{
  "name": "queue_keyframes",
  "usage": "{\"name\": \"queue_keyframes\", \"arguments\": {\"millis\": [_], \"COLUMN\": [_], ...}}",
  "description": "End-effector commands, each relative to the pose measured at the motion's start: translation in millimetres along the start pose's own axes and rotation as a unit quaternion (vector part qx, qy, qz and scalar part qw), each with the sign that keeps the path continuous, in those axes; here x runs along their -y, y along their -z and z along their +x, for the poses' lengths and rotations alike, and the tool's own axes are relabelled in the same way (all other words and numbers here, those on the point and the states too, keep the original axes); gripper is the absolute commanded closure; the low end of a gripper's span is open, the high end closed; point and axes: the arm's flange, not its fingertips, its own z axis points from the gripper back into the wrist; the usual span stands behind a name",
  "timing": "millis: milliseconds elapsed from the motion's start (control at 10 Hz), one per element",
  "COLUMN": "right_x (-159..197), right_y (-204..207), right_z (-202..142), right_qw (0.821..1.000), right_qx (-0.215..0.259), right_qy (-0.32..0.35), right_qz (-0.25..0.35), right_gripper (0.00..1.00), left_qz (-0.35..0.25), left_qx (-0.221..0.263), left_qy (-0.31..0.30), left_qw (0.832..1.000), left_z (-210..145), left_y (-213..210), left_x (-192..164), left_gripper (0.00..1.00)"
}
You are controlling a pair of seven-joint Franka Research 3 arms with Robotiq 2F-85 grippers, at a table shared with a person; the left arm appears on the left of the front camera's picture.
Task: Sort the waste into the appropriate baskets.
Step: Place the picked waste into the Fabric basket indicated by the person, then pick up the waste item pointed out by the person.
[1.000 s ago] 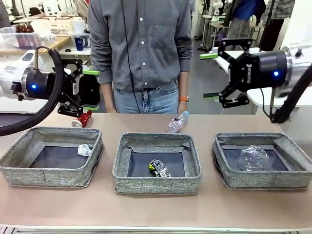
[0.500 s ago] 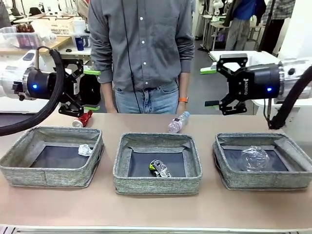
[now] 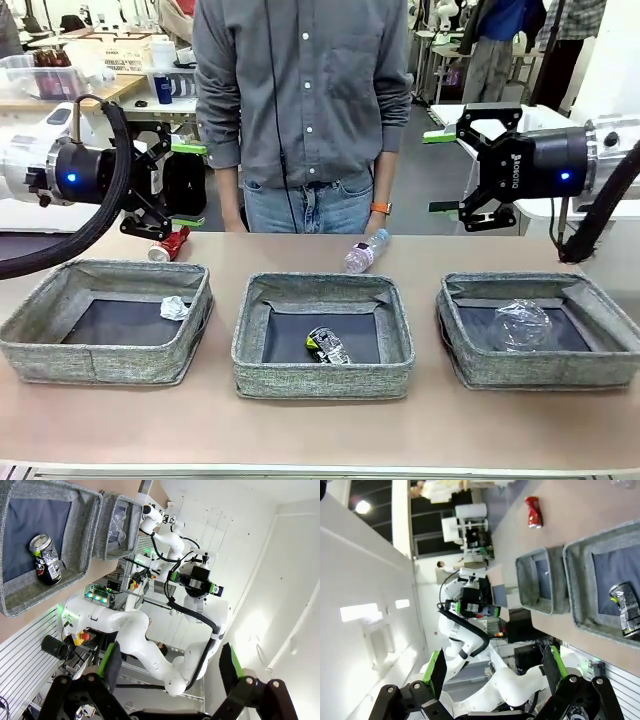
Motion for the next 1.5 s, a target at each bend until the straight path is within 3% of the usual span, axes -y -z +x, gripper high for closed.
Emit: {"name": "queue_keyframes", "arguments": {"millis": [0,1400], "right_x": [-3.2,-3.2], "right_y": [1.4,1.4], "right_z": [-1.5,-1.5], "right_qw": [1.0,1.0], "right_qx": [-0.001,-0.001], "right_qy": [0.007,0.007], "right_qz": [0.012,0.012], "right_gripper": [0.0,0.0], "left_qz": [0.003,0.003], "left_qx": [0.001,0.001], "left_qy": [-0.001,-0.001], "left_qw": [1.0,1.0], "left_z": [-1.7,-1.7], "left_y": [-0.5,-0.5], "left_x": [1.4,1.4], "left_gripper": [0.0,0.0]}}
